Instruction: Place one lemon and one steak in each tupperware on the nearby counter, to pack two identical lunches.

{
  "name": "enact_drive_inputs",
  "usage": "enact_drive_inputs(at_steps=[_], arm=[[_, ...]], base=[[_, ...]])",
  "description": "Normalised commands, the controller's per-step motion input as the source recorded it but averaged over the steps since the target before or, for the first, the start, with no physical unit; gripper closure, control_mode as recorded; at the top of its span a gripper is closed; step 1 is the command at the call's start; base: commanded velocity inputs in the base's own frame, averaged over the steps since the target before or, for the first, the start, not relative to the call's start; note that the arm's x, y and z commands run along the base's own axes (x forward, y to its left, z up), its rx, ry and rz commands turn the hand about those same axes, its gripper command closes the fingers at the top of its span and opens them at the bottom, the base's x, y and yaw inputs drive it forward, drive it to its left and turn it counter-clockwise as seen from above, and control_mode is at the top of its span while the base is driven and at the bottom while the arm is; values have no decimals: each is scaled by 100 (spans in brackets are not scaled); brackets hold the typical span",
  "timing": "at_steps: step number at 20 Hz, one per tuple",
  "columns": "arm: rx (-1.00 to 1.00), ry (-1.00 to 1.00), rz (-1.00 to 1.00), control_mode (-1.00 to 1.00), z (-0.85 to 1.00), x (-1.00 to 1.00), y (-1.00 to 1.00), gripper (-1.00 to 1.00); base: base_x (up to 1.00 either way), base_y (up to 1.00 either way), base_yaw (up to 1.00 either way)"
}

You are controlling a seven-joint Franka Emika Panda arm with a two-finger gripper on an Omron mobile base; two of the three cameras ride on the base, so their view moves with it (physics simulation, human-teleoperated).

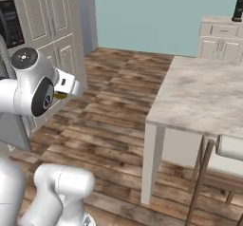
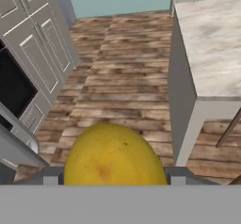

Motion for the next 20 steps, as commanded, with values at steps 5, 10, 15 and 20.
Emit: enact_drive_inputs(at_steps=[5, 10, 15, 20], arm=[[0, 0, 0, 100, 0, 0, 0, 100], [0, 0, 0, 100, 0, 0, 0, 100], [0, 0, 0, 100, 0, 0, 0, 100], [0, 0, 0, 100, 0, 0, 0, 100]], base=[[27, 38, -24], [46, 37, -17], [63, 44, -10], [66, 31, -2]])
